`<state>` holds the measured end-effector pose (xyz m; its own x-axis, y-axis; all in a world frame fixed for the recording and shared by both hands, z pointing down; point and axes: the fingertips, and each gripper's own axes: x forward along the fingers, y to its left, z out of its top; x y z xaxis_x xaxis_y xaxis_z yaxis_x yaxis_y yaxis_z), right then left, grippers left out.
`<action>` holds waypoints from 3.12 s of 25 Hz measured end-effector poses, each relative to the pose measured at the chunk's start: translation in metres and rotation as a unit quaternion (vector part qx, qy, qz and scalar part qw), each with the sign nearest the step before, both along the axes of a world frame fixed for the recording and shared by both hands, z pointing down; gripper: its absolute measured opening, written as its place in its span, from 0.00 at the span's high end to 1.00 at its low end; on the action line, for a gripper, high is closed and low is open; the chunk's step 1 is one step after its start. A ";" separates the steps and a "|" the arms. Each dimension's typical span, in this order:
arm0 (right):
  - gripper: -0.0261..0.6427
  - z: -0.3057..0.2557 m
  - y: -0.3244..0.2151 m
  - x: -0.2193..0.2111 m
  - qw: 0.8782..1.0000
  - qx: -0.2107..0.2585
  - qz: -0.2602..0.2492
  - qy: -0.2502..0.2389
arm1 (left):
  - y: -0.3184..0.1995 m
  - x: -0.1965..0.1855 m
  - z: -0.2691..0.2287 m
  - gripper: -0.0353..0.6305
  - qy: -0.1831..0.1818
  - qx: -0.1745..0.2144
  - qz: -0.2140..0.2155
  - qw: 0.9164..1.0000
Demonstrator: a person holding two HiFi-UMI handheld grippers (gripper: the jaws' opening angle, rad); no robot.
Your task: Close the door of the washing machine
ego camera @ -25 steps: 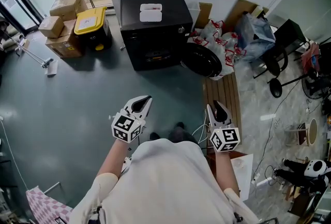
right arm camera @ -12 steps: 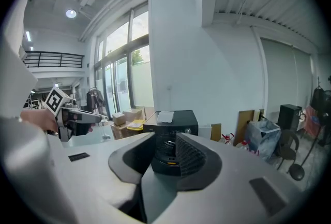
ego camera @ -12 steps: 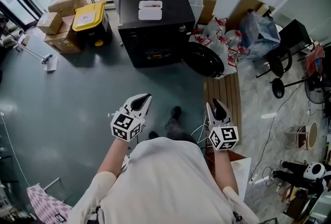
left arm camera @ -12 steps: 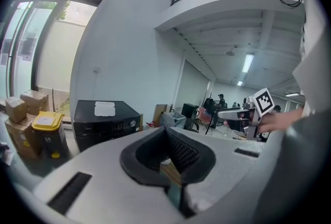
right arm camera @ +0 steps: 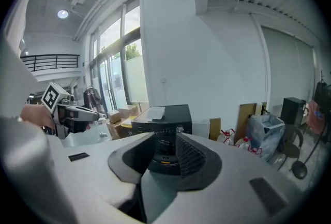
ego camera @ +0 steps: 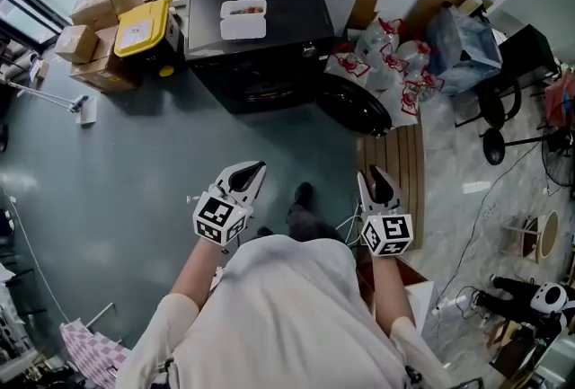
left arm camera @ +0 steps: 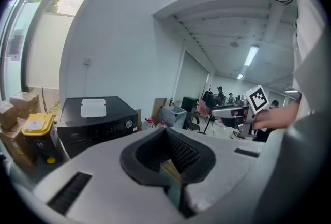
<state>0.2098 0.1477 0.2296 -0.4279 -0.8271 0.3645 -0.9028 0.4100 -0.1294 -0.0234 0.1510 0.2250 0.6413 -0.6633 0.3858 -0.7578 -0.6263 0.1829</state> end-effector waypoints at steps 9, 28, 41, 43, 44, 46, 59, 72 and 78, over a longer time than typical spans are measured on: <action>0.76 0.050 -0.094 0.062 0.999 -0.041 0.003 0.007 | -0.105 0.077 0.030 0.93 -0.015 -0.023 0.039 0.999; 0.74 0.193 -0.175 0.148 0.992 -0.120 0.040 0.030 | -0.208 0.192 0.159 0.94 -0.036 -0.057 0.132 0.989; 0.74 0.343 -0.216 0.193 0.983 -0.168 0.055 0.056 | -0.235 0.221 0.308 0.93 -0.048 -0.097 0.165 0.980; 0.74 0.366 -0.224 0.197 0.982 -0.171 0.056 0.061 | -0.239 0.222 0.331 0.93 -0.049 -0.102 0.167 0.979; 0.74 0.377 -0.229 0.199 0.981 -0.173 0.057 0.065 | -0.241 0.223 0.341 0.93 -0.048 -0.105 0.168 0.979; 0.74 0.399 -0.237 0.206 0.979 -0.177 0.055 0.078 | -0.245 0.226 0.360 0.93 -0.046 -0.109 0.168 0.979; 0.74 0.513 -0.281 0.275 0.964 -0.196 0.044 0.177 | -0.241 0.263 0.445 0.93 -0.040 -0.134 0.165 0.976; 0.76 0.531 -0.286 0.271 0.956 -0.192 0.001 0.223 | -0.230 0.250 0.465 0.93 -0.046 -0.150 0.157 0.975; 0.77 0.530 -0.272 0.262 0.955 -0.197 0.003 0.220 | -0.230 0.241 0.462 0.93 -0.047 -0.149 0.152 0.976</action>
